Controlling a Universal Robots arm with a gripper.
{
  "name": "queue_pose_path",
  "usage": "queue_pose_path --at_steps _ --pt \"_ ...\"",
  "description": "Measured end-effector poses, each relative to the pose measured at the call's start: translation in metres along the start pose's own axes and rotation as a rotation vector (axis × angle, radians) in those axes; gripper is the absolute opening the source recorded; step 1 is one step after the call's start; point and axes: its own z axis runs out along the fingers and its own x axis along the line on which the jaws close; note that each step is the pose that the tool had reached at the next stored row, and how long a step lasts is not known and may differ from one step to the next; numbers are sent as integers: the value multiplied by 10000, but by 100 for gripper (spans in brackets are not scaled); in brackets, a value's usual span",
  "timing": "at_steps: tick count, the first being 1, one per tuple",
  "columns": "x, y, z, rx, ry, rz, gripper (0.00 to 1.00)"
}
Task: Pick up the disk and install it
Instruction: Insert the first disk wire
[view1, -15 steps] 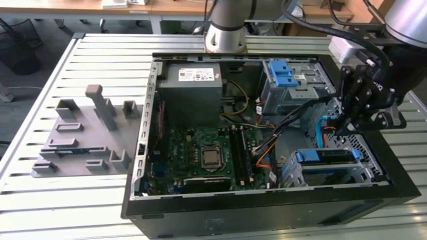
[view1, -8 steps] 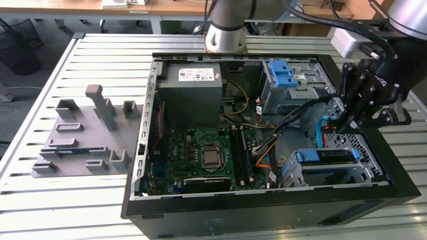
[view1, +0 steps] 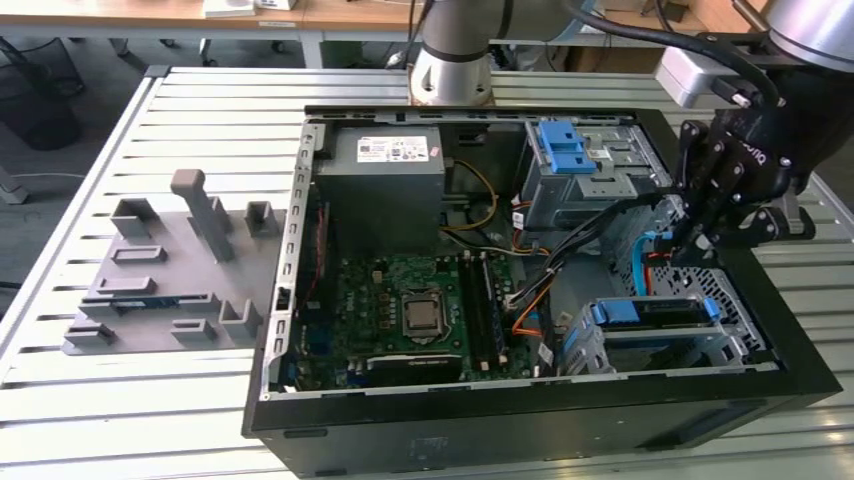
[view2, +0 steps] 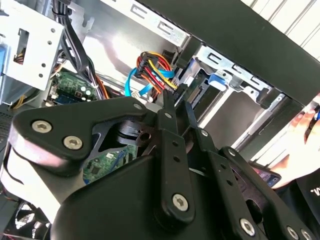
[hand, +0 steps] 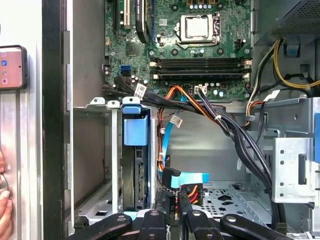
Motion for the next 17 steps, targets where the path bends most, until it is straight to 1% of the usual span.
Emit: queue_pose_path --at_steps 2,8,10,11,12,13,14,16,17 --pt "-13 -2 15 0 8 1 24" --pt "-32 -5 67 1 72 0 24" --pt "-34 -6 76 2 79 0 24" --pt "-34 -7 78 2 80 0 22" --pt "-33 -7 80 1 67 0 22" --pt "-33 -7 84 0 -20 0 17" --pt "-34 -7 85 -4 -184 0 17" --pt "-34 -7 86 -11 -542 2 16" --pt "-34 -7 88 -13 -685 5 16"
